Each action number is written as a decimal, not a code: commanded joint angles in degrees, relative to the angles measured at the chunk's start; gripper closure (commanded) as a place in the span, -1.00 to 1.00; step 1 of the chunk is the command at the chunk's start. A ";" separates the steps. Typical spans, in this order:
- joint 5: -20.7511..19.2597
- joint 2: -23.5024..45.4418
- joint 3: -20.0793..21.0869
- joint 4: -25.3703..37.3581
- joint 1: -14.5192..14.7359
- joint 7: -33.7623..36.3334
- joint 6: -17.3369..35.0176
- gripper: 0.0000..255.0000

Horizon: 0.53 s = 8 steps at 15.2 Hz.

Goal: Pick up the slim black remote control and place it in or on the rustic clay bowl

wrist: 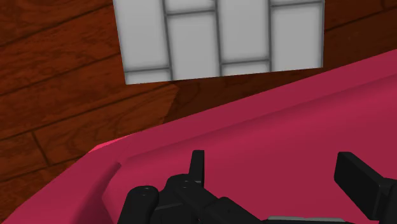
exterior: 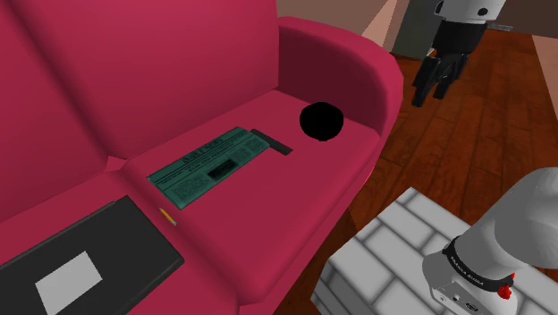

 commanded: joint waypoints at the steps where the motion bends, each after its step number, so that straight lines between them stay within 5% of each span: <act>1: 0.00 0.00 0.00 0.00 0.00 0.00 0.00 -1.00; 8: 1.06 10.90 2.62 -0.76 1.90 0.61 12.67 -1.00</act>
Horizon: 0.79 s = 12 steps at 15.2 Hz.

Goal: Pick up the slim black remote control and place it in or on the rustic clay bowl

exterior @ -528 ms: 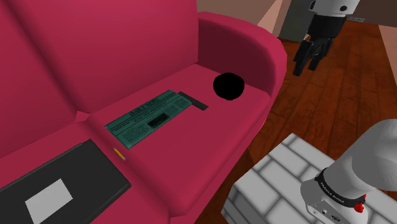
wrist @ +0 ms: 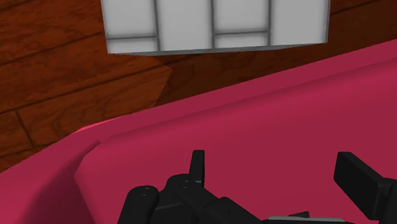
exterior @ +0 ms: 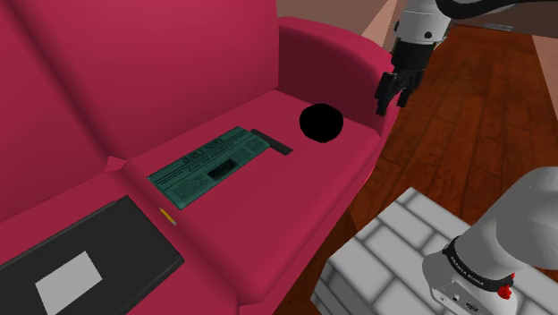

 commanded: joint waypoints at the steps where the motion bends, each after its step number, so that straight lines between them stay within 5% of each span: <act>1: 0.14 3.26 0.65 0.28 0.45 0.08 3.38 -1.00; 12: -0.62 24.64 4.55 7.56 2.64 1.66 18.99 -1.00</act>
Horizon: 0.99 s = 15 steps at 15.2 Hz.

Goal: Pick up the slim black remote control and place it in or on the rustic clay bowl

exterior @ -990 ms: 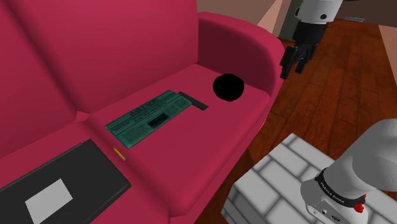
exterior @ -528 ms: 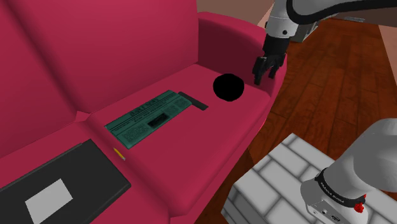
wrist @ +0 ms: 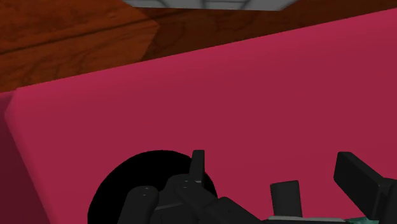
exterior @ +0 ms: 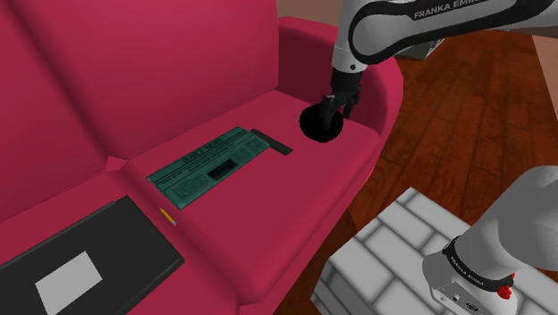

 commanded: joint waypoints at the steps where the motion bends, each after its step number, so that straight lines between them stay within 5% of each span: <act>1: -0.47 4.68 0.69 2.43 0.35 0.46 2.59 -1.00; 15: -6.84 34.46 3.13 25.59 4.14 4.14 10.53 -1.00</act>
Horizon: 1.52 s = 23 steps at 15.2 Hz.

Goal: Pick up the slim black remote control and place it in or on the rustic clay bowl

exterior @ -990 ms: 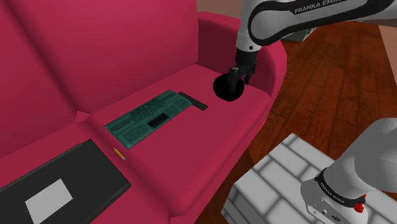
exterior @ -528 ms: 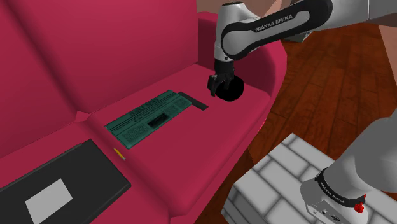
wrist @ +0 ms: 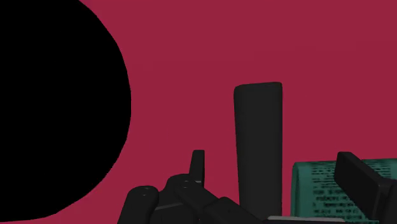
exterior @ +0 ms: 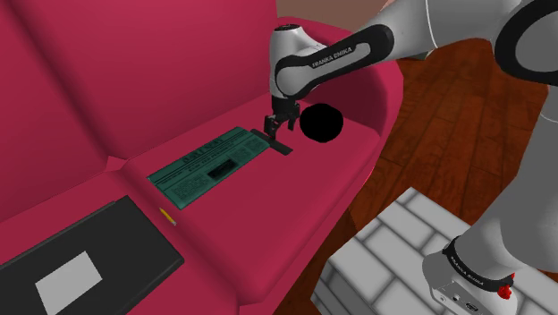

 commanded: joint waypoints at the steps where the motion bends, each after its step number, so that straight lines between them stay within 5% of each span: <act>1: -0.83 3.44 0.01 3.15 0.58 0.26 0.40 -1.00; 16: -1.43 6.35 -0.32 1.32 0.65 0.63 5.10 -1.00; 17: -1.43 6.35 -0.32 1.32 0.65 0.63 5.10 1.00; 23: -1.48 7.14 -0.37 2.40 0.68 0.58 4.78 1.00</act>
